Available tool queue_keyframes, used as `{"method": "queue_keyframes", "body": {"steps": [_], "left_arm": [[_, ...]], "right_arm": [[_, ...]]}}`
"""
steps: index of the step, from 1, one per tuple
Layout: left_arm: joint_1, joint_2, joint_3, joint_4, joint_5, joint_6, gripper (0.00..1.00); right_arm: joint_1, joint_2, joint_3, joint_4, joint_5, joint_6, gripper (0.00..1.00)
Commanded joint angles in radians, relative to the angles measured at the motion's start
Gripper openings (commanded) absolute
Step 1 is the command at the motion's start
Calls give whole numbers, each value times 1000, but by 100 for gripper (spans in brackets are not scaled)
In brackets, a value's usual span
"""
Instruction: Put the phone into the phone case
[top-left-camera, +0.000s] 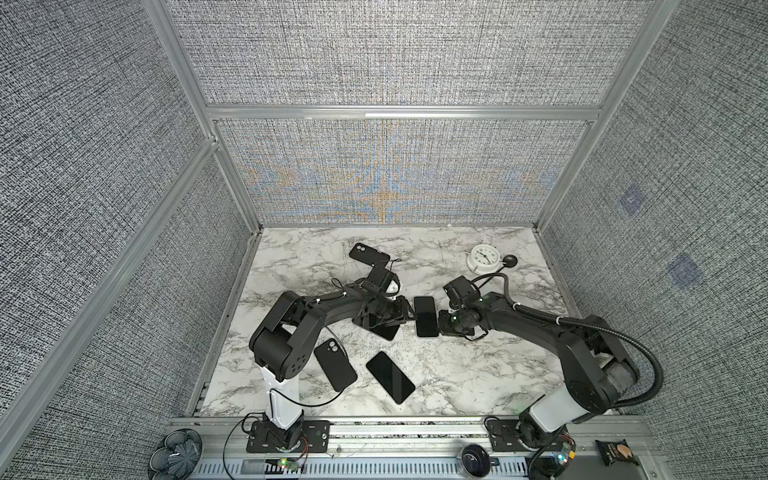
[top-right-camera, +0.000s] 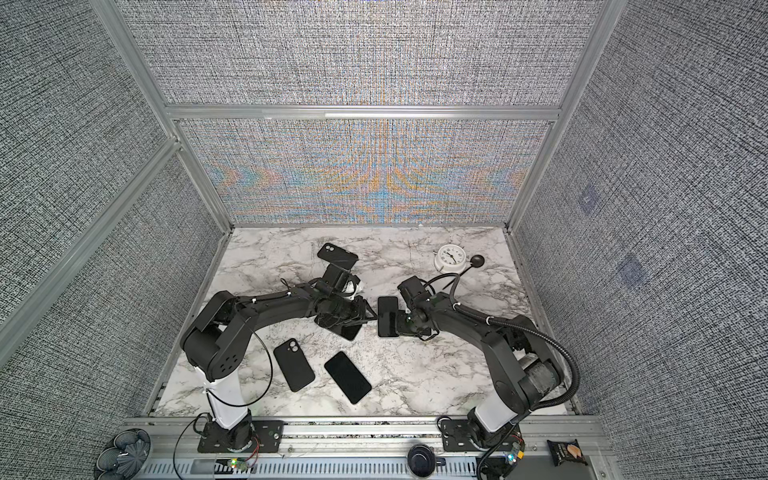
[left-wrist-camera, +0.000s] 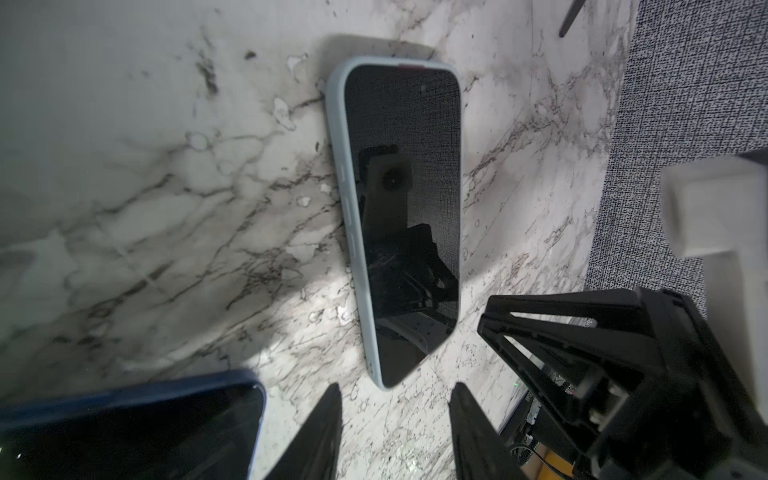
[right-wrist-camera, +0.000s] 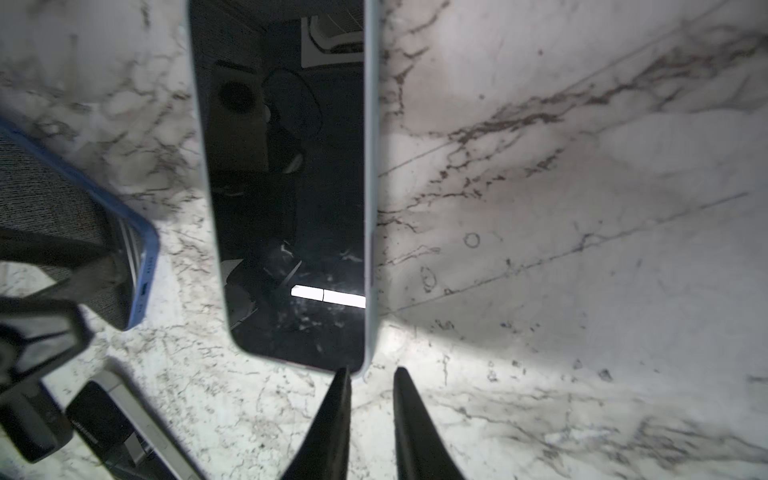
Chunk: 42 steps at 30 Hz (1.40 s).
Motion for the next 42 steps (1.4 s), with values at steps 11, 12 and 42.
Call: {"method": "queue_keyframes", "body": {"steps": [11,12,42], "left_arm": [[60,-171,-101,-106,-122,72,78],[68,-178,-110,-106,-119,71,80],[173,-267,-227,-115,-155,54,98]], "right_arm": [[87,35,96,-9,159,14,75],[91,45,112,-7,165,13,84],[143,415,405,-181,324,43,76]]}}
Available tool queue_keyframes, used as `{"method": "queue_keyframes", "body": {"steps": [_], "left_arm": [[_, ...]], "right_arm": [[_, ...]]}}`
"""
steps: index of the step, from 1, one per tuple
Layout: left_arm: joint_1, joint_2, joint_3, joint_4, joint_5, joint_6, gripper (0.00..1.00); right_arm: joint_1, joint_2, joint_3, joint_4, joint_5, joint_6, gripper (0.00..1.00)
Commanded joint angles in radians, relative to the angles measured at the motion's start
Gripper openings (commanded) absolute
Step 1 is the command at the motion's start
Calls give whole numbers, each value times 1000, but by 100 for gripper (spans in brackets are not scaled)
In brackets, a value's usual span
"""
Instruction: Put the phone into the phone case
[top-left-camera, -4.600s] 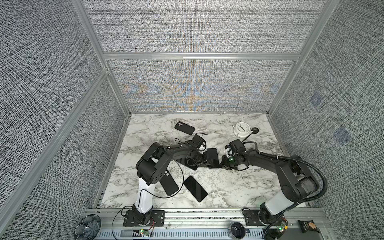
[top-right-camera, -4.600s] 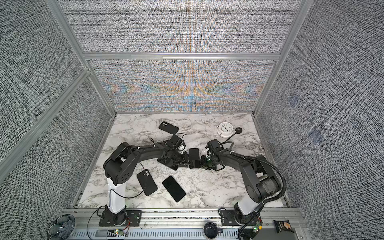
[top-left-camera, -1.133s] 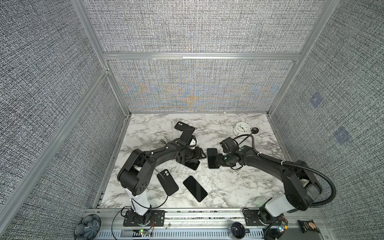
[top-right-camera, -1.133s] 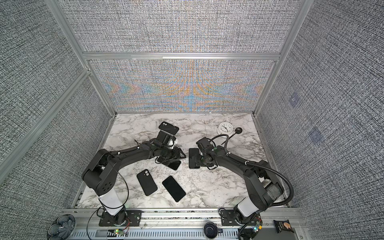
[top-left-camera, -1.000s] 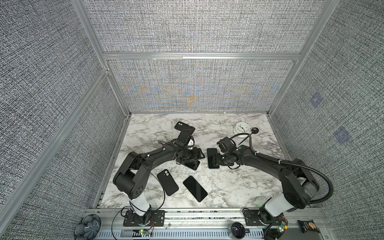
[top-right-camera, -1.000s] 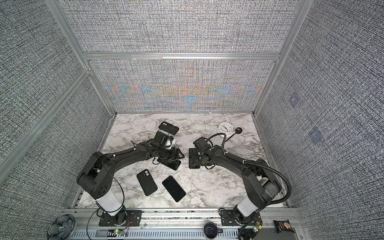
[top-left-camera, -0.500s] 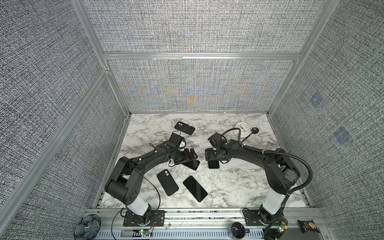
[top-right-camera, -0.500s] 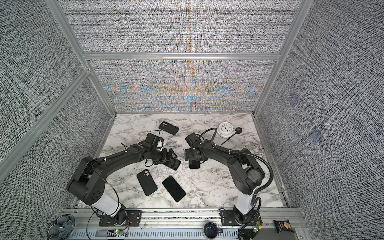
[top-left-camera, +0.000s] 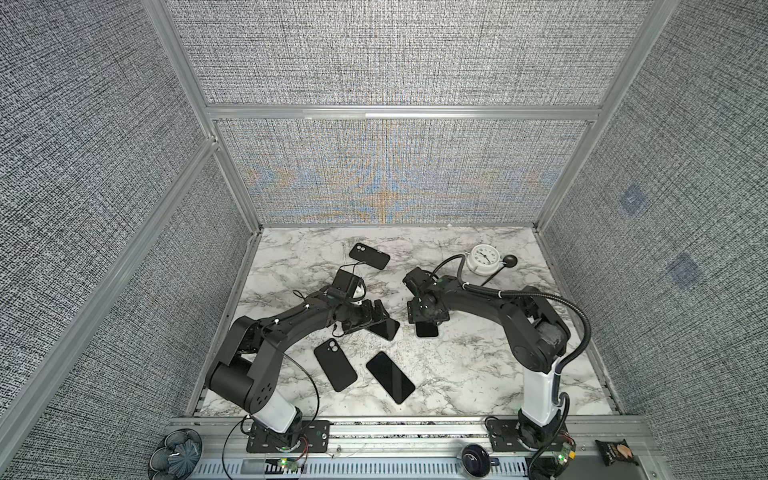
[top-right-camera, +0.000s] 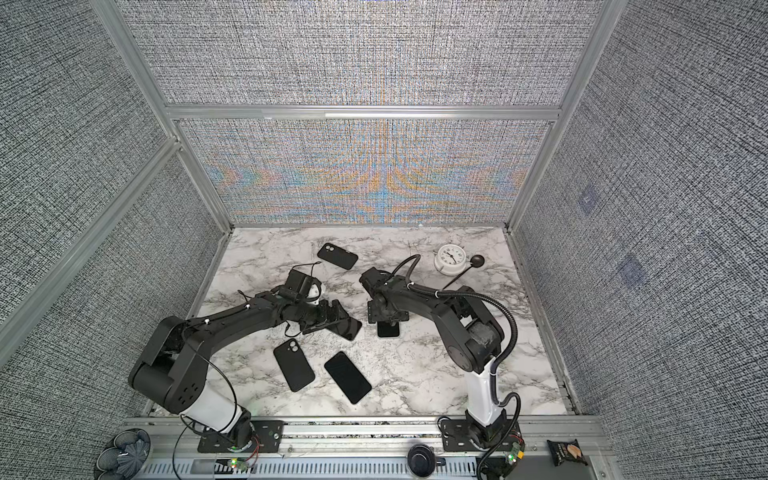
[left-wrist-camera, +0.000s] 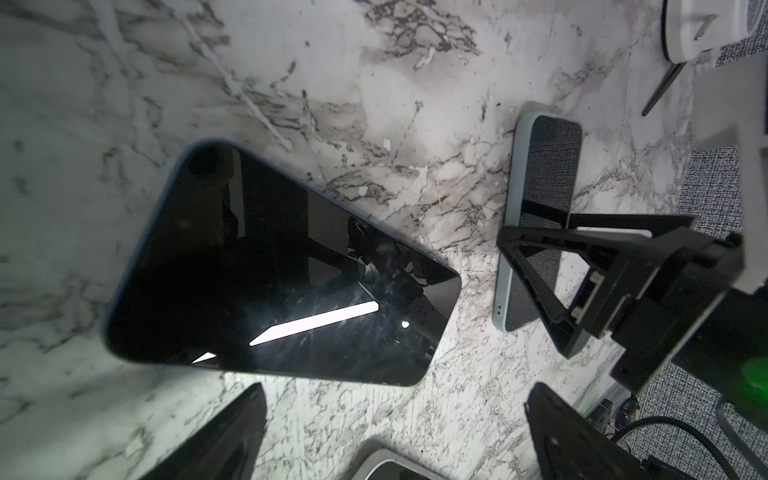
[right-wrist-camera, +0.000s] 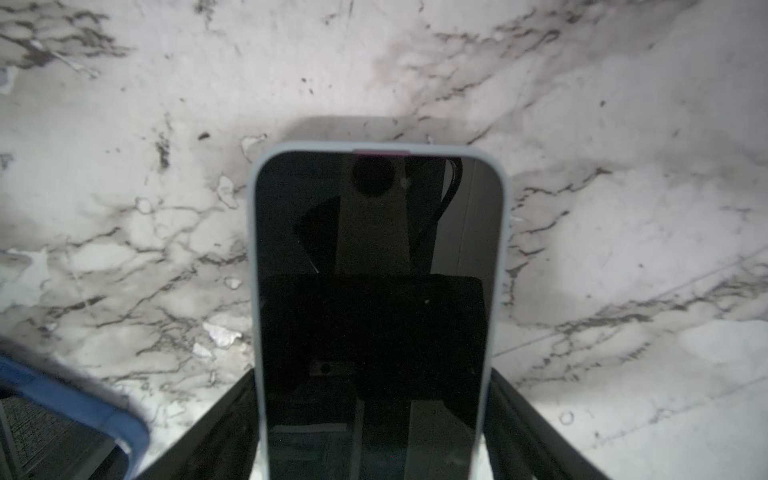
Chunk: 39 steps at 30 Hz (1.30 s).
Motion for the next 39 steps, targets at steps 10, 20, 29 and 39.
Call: {"method": "queue_keyframes", "body": {"steps": [10,20,29,39], "left_arm": [[4,-2,15,-3,7,2,98],[5,-22,60,-35,54,1,98],[5,-17,141,-106,52,14,98],[6,-15,142,-122,39,16,98]], "right_arm": [[-19,-38,-19,-25,41,-24,69],[-151,-149,-43,30,51,-160,68],[-314,-166,-26,41,-62,-340,67],[-383,-130,-43,64,-140,-413,66]]}}
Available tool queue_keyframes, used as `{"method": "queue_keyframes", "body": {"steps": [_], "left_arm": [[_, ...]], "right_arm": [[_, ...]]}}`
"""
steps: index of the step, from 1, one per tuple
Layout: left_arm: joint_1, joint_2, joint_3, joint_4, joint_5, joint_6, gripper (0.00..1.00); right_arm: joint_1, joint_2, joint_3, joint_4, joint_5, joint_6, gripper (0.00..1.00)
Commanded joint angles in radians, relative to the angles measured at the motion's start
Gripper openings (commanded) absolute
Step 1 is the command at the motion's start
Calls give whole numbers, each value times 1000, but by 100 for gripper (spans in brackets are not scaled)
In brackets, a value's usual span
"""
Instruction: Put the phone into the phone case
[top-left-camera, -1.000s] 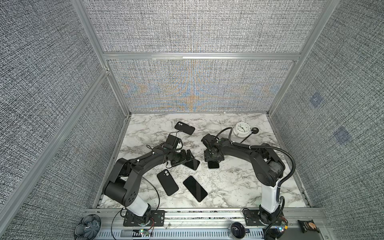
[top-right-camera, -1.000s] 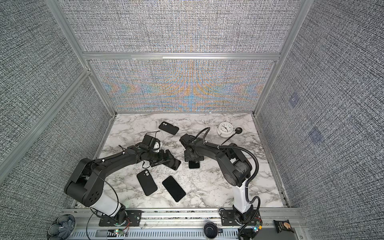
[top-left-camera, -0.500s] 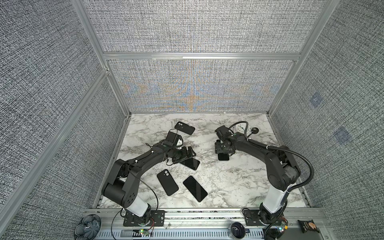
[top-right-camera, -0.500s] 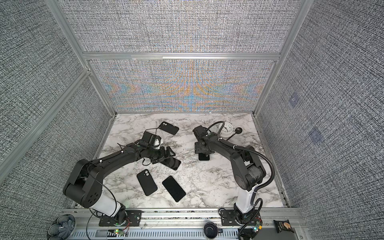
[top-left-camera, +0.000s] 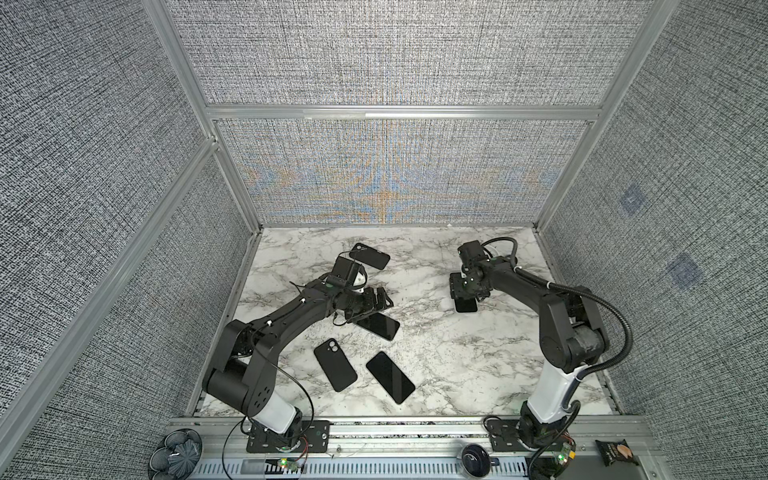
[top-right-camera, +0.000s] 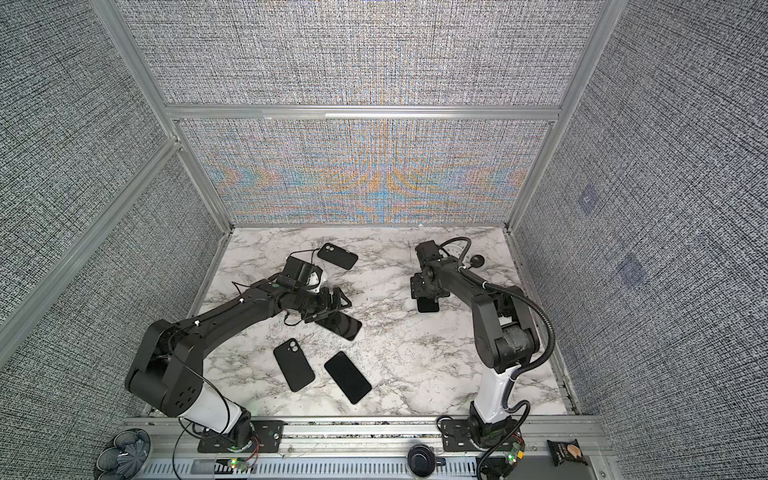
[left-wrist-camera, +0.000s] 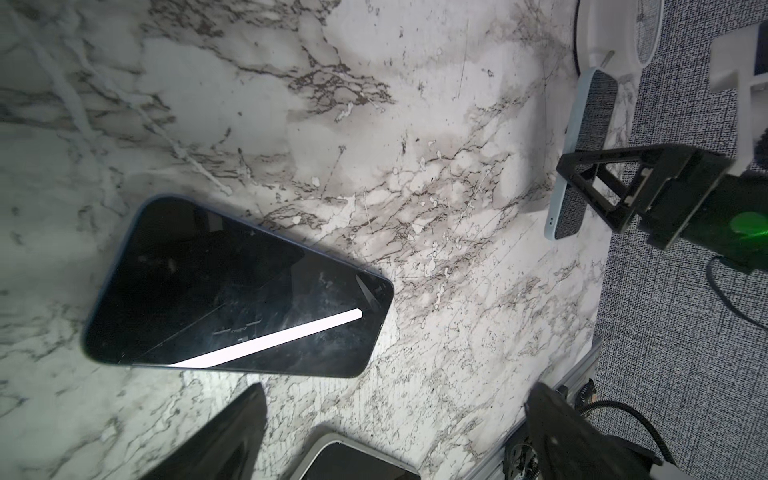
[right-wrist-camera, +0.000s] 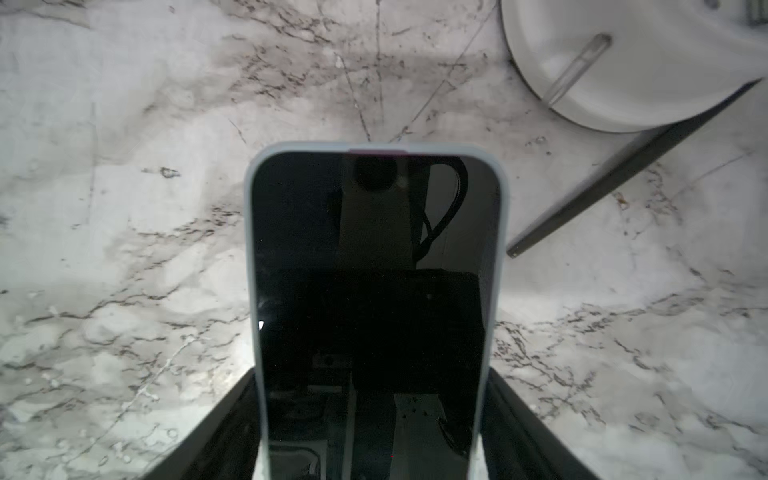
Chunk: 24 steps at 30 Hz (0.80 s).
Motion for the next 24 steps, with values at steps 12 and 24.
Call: {"method": "queue_keyframes", "body": {"steps": [12,24], "left_arm": [[2,-21,-15,-51,-56,22,98],[2,-45,-40,-60,-69,19,98]], "right_arm": [[15,66,-5,52,-116,0,66],[19,132,24,24,-98,-9,67]]}}
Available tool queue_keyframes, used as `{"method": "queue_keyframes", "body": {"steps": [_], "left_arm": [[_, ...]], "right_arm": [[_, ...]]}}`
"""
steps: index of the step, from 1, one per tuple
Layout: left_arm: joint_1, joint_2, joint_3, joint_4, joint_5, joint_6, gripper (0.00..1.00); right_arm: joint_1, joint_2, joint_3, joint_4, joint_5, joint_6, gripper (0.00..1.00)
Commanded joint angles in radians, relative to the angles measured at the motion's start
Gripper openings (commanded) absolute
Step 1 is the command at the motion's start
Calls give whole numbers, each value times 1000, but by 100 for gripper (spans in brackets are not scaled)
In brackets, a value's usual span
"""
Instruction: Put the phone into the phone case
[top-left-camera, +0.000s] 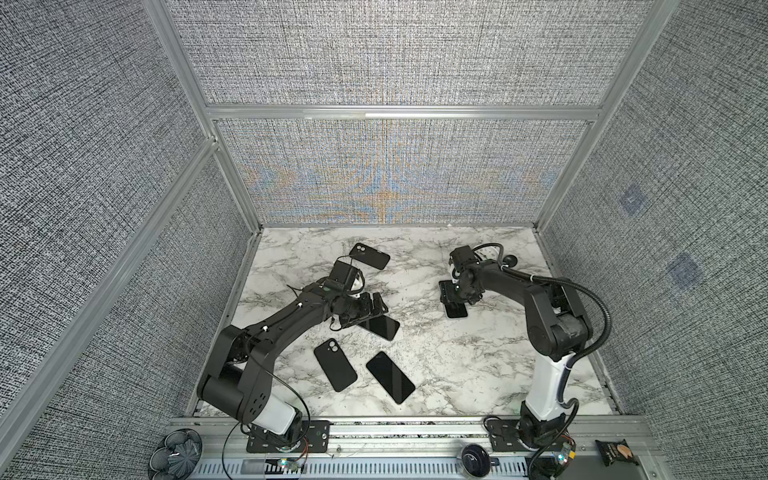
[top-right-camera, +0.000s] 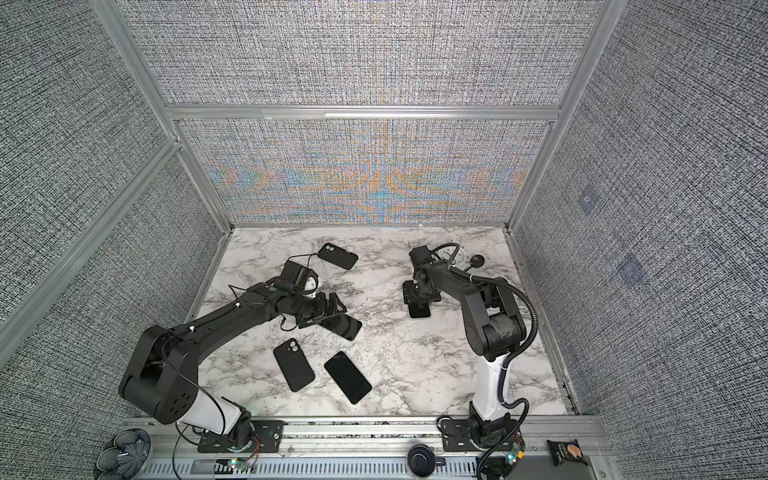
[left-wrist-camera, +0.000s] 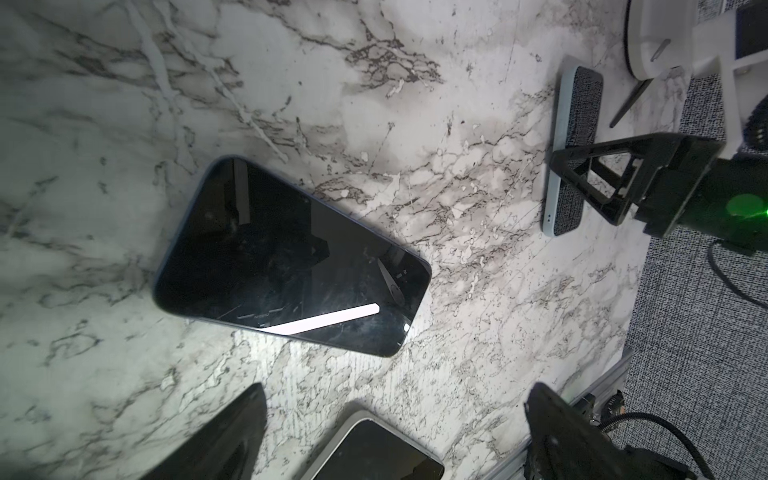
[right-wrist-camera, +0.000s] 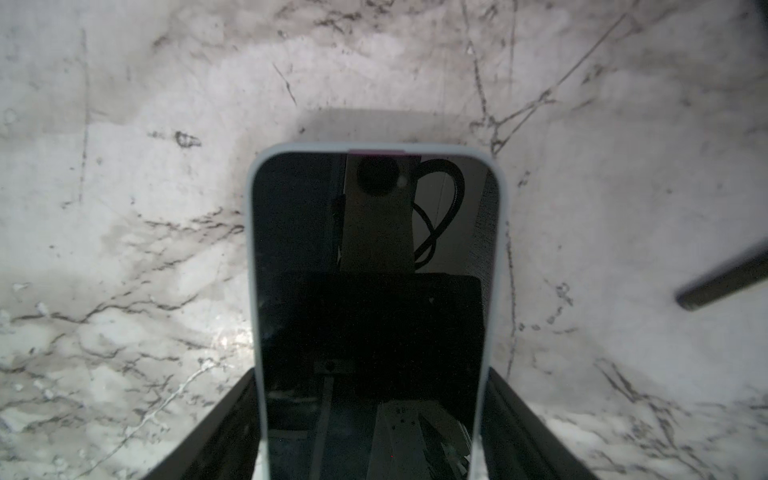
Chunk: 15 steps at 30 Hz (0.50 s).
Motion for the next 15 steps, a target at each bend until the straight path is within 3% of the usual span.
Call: {"method": "queue_keyframes", "body": {"steps": [1,15], "left_arm": [[2,-3,0,-8,-10,14,98],[3,-65,-29,-26,-58,8,98]], "right_arm": [[2,15,-1,-12,-1,1,67],[3,31,18,-35,0,11,80]]}}
